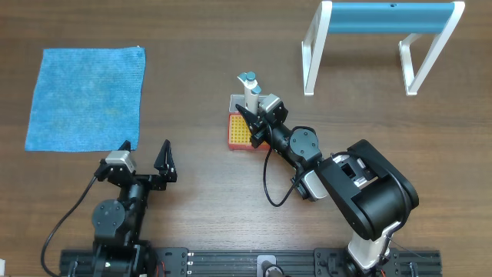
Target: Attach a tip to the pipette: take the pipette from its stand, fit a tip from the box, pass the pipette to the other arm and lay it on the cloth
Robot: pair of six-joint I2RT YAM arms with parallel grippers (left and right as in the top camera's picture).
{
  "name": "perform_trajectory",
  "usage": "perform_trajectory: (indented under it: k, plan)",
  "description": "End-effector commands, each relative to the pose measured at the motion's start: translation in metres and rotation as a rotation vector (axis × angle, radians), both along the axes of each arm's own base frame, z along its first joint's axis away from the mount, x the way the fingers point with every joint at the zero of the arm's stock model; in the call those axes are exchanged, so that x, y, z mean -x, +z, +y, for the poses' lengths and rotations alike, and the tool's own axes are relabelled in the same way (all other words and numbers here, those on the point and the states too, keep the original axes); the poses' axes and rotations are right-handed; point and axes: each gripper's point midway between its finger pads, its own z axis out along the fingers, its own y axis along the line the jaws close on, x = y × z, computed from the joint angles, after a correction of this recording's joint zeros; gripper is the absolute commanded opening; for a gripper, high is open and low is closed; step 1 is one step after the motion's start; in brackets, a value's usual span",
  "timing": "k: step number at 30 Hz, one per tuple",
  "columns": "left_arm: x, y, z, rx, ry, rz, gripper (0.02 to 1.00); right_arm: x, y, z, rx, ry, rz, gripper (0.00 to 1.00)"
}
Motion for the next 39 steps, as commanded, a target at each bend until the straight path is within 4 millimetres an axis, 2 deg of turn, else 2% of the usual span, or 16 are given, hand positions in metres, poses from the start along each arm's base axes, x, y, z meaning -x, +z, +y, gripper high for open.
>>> perform_trajectory:
  k: [1,8,11,17,22,26,28,30,35,39]
  plan:
    - [0.0,-0.001,0.003,0.004,0.016,0.0,0.998,0.0,0.003,0.002,0.007,0.0,-0.003,0.08]
    - [0.0,-0.001,0.003,0.004,0.016,0.0,0.996,-0.002,0.036,0.0,-0.035,-0.005,-0.072,0.082]
    - [0.0,-0.001,0.003,0.004,0.016,0.0,0.998,0.002,0.061,-0.002,-0.065,-0.005,-0.122,0.08]
    - [0.0,-0.001,0.003,0.004,0.016,0.0,0.996,0.012,0.096,-0.005,-0.084,0.014,-0.159,0.08]
    - [0.0,-0.001,0.003,0.004,0.016,0.0,0.998,0.023,0.127,-0.011,-0.053,0.014,-0.107,0.082]
    - [0.0,-0.001,0.003,0.004,0.016,0.0,0.996,0.035,0.155,-0.012,0.028,0.026,0.031,0.08]
    - [0.0,-0.001,0.003,0.004,0.016,0.0,0.998,0.045,0.158,-0.01,0.088,0.045,0.13,0.08]
    - [0.0,-0.001,0.003,0.004,0.016,0.0,0.998,0.06,0.149,-0.008,0.158,0.069,0.246,0.08]
    - [0.0,-0.001,0.003,0.004,0.016,0.0,0.996,0.075,0.149,0.004,-0.006,0.116,0.443,0.08]
    - [0.0,-0.001,0.003,0.004,0.016,0.0,0.998,0.081,0.149,0.008,-0.064,0.149,0.518,0.08]
